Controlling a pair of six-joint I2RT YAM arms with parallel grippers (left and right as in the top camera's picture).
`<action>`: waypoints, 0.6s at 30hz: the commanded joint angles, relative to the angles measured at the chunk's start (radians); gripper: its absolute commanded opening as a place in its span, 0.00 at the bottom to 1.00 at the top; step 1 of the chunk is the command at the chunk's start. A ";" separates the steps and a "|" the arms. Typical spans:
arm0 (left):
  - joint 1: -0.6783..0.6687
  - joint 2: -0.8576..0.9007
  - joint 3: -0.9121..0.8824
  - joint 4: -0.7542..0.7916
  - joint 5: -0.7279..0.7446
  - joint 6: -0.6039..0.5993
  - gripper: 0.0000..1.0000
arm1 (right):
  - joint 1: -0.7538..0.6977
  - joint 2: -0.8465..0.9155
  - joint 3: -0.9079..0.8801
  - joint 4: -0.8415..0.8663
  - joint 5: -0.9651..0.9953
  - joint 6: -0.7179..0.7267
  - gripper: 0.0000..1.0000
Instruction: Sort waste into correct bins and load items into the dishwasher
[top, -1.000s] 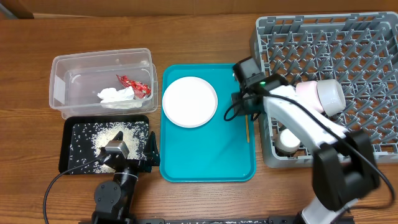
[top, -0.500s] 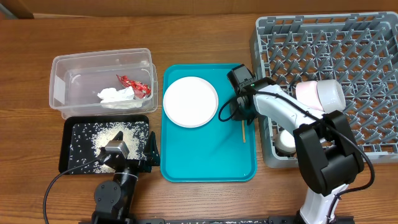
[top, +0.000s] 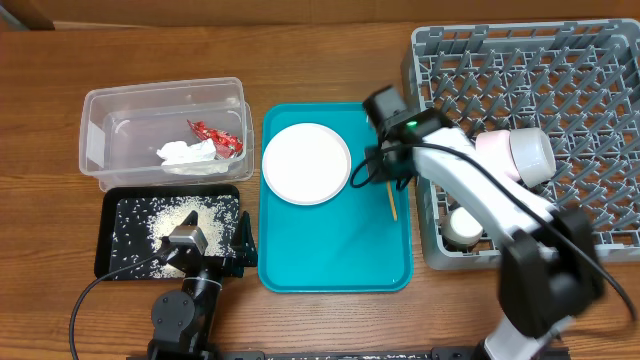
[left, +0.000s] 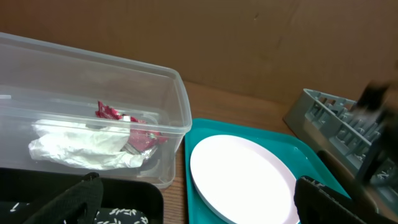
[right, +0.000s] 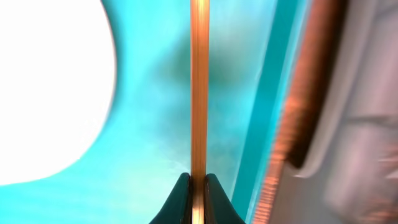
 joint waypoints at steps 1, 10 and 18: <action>0.005 -0.010 -0.004 0.001 0.011 -0.011 1.00 | -0.023 -0.171 0.056 0.006 0.140 0.008 0.04; 0.005 -0.010 -0.004 0.001 0.011 -0.011 1.00 | -0.162 -0.156 -0.014 0.069 0.320 -0.038 0.04; 0.005 -0.010 -0.004 0.001 0.011 -0.011 1.00 | -0.173 -0.061 -0.049 0.069 0.305 -0.113 0.17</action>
